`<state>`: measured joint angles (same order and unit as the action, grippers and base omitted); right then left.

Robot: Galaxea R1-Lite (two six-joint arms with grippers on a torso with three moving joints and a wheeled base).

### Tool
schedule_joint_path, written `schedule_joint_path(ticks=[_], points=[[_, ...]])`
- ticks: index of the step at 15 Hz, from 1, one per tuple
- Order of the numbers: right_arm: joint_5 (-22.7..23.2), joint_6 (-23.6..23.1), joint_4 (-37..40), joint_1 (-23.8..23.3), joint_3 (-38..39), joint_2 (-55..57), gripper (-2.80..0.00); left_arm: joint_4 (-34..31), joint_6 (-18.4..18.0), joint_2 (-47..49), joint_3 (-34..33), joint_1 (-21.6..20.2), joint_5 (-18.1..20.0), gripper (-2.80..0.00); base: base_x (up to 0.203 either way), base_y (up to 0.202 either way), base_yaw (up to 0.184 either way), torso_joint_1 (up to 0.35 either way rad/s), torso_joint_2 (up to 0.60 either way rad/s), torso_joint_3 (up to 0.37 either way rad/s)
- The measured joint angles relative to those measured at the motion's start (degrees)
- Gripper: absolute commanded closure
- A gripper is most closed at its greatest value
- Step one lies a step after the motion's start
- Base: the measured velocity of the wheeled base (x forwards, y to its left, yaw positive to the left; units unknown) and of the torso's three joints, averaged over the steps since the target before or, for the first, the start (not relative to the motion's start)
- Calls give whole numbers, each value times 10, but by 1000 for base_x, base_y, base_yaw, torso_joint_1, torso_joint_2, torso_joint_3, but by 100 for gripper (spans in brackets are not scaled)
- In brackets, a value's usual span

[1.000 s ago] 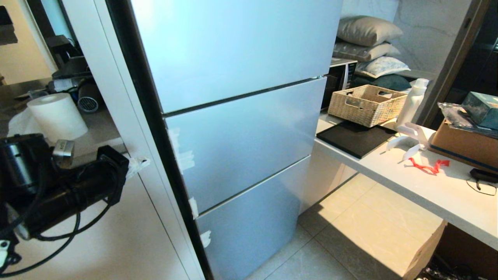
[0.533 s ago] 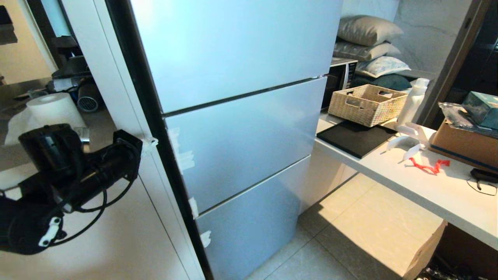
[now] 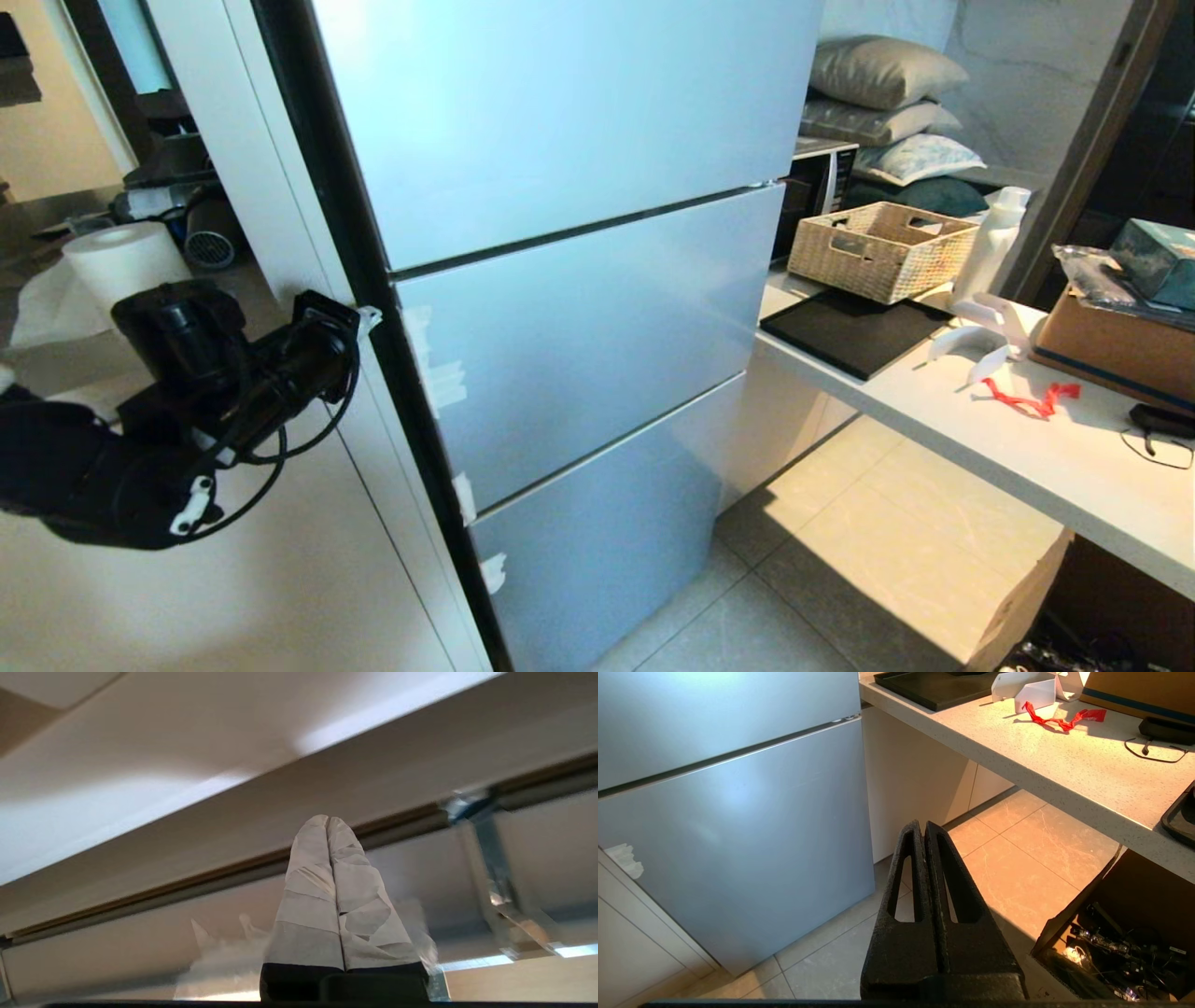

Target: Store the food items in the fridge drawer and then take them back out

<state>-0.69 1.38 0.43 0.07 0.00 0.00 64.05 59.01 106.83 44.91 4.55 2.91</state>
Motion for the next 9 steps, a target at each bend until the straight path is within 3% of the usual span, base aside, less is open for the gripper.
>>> schedule_joint_path(ticks=[9], points=[[0, 0, 0, 0, 0, 0, 0, 0, 3, 24, 20, 19, -3, 0, 0, 0, 0, 0, 0, 0]])
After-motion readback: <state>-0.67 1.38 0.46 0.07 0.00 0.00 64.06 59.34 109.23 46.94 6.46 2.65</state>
